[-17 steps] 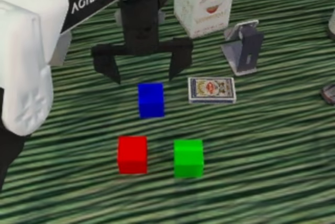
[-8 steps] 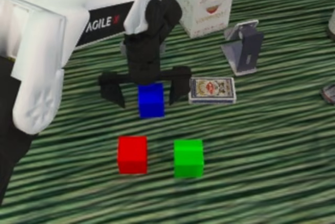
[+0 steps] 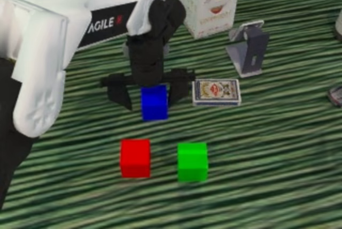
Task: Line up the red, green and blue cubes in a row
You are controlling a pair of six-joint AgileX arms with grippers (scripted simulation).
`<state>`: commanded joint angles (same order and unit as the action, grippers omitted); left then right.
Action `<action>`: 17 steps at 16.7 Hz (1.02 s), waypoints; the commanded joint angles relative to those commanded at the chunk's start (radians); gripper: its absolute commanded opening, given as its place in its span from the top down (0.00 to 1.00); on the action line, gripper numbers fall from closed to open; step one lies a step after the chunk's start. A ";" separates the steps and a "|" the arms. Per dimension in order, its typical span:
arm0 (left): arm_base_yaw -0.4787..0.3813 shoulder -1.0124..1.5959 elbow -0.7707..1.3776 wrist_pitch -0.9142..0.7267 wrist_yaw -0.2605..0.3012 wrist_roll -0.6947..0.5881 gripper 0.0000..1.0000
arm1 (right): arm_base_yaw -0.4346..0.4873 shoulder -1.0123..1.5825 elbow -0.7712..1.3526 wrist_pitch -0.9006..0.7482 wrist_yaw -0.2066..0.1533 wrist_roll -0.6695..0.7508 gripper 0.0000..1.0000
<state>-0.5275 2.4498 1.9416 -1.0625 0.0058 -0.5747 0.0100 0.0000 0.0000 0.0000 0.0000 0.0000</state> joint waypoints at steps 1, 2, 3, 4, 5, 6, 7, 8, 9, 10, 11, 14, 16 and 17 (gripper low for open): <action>0.000 0.000 0.000 0.000 0.000 0.000 0.45 | 0.000 0.000 0.000 0.000 0.000 0.000 0.00; 0.000 0.000 0.000 0.000 0.000 0.000 0.53 | 0.000 0.000 0.000 0.000 0.000 0.000 0.00; 0.000 0.000 0.000 0.000 0.000 0.000 0.60 | 0.000 0.000 0.000 0.000 0.000 0.000 0.00; 0.000 0.000 0.000 0.000 0.000 0.000 0.68 | 0.000 0.000 0.000 0.000 0.000 0.000 0.00; 0.000 0.000 0.000 0.000 0.000 0.000 0.75 | 0.000 0.000 0.000 0.000 0.000 0.000 0.00; 0.000 0.000 0.000 0.000 0.000 0.000 0.83 | 0.000 0.000 0.000 0.000 0.000 0.000 0.00; 0.000 0.000 0.000 0.000 0.000 0.000 0.90 | 0.000 0.000 0.000 0.000 0.000 0.000 0.00; 0.000 0.000 0.000 0.000 0.000 0.000 0.98 | 0.000 0.000 0.000 0.000 0.000 0.000 0.00; 0.000 0.000 0.000 0.000 0.000 0.000 1.00 | 0.000 0.000 0.000 0.000 0.000 0.000 0.00; 0.000 0.000 0.000 0.000 0.000 0.000 1.00 | 0.000 0.000 0.000 0.000 0.000 0.000 0.00; 0.000 0.000 0.000 0.000 0.000 0.000 1.00 | 0.000 0.000 0.000 0.000 0.000 0.000 0.00; 0.000 0.000 0.000 0.000 0.000 0.000 1.00 | 0.000 0.000 0.000 0.000 0.000 0.000 0.00; 0.000 0.000 0.000 0.000 0.000 0.000 1.00 | 0.000 0.000 0.000 0.000 0.000 0.000 0.00; 0.002 -0.003 0.001 -0.001 0.000 0.002 1.00 | 0.000 0.000 0.000 0.000 0.000 0.000 0.00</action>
<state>-0.5258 2.4472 1.9422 -1.0632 0.0053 -0.5731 0.0100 0.0000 0.0000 0.0000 0.0000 0.0000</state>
